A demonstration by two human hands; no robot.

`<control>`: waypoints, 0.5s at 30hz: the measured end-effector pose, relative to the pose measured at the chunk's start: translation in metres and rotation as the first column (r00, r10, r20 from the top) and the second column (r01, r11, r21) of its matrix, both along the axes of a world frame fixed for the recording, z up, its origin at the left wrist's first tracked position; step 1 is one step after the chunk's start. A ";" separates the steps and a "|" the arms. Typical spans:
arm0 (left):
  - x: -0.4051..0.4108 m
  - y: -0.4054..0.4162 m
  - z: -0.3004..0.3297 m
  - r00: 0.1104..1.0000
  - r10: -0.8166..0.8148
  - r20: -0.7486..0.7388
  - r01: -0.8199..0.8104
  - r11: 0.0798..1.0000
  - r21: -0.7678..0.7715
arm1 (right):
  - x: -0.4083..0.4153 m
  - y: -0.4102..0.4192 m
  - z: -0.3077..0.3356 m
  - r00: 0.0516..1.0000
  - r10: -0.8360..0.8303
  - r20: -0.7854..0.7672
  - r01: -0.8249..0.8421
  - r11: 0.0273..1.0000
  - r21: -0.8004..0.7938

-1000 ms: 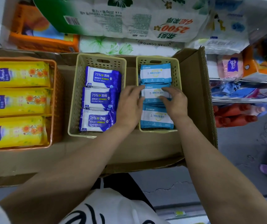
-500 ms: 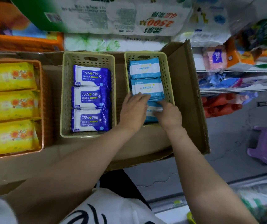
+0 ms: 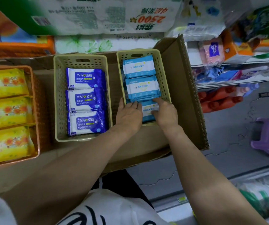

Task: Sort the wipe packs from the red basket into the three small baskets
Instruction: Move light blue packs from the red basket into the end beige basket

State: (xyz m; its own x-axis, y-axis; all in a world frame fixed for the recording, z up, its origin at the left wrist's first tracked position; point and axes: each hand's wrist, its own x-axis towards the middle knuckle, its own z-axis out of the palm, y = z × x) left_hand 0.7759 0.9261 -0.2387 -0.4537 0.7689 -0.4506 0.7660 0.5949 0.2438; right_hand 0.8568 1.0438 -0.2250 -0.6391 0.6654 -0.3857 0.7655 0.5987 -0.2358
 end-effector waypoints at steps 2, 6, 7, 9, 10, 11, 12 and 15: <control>0.000 -0.001 0.001 1.000 0.009 0.021 -0.009 1.000 0.010 | 0.001 0.000 0.000 1.000 0.006 -0.006 -0.006 1.000 0.004; 0.000 -0.003 0.003 0.999 0.020 0.049 -0.022 0.999 0.042 | 0.004 -0.002 0.000 1.000 0.005 -0.023 -0.005 1.000 0.004; -0.001 -0.004 0.003 0.998 0.017 0.056 -0.019 0.999 0.041 | 0.006 -0.002 0.000 0.999 -0.004 -0.036 0.004 1.000 -0.004; -0.002 -0.005 0.004 0.997 0.001 0.073 -0.004 0.999 0.041 | 0.007 -0.003 0.002 0.998 -0.026 -0.049 0.025 0.999 -0.032; -0.004 -0.007 0.005 0.996 -0.004 0.092 -0.001 0.998 0.059 | 0.007 -0.003 0.004 0.998 -0.038 -0.050 0.035 0.998 -0.049; -0.005 -0.009 0.007 0.992 0.004 0.124 -0.017 0.995 0.103 | 0.007 -0.004 0.006 0.997 -0.049 -0.055 0.045 0.997 -0.062; -0.008 -0.012 0.009 0.986 0.028 0.163 -0.057 0.983 0.176 | 0.005 -0.005 0.009 0.996 -0.061 -0.067 0.056 0.996 -0.067; -0.021 -0.032 0.021 0.965 0.173 0.196 -0.247 0.854 0.458 | -0.010 -0.014 0.021 0.983 -0.093 -0.159 0.087 0.995 -0.046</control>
State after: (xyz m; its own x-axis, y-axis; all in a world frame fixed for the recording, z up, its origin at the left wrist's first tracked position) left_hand 0.7553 0.8937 -0.2180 -0.5876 0.7990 -0.1279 0.5709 0.5214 0.6342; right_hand 0.8465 1.0295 -0.2038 -0.6332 0.7095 -0.3092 0.7660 0.5172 -0.3817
